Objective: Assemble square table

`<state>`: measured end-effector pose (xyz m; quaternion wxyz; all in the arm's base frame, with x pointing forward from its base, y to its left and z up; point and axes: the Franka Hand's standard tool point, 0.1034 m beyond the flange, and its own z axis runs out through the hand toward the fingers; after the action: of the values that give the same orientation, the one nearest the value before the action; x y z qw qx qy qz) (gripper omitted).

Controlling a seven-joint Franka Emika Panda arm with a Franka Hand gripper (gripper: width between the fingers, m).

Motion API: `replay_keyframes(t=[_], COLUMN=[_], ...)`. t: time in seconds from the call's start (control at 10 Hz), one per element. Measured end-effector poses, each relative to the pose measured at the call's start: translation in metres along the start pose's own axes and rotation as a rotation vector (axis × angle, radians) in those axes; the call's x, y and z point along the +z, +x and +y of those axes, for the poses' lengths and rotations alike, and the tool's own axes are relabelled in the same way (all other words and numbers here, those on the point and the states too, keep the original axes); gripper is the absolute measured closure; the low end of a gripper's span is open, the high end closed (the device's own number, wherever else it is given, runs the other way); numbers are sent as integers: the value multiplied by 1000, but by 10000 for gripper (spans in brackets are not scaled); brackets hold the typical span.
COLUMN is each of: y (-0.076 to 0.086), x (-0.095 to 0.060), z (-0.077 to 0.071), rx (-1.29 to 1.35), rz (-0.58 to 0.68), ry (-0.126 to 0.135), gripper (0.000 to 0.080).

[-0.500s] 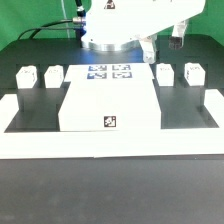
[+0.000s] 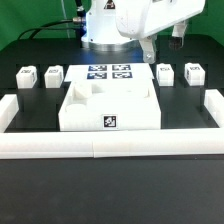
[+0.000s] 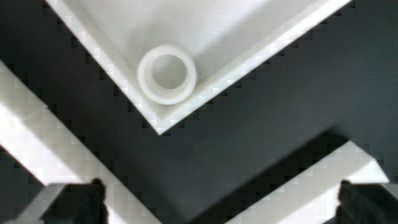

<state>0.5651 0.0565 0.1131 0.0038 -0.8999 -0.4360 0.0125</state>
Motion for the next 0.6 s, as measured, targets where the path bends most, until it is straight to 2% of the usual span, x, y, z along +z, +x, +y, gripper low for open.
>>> replay_keyframes(t=[0.6], y=[0], x=[0], z=[0], rx=[0], rz=[0], ry=[0], gripper=[150])
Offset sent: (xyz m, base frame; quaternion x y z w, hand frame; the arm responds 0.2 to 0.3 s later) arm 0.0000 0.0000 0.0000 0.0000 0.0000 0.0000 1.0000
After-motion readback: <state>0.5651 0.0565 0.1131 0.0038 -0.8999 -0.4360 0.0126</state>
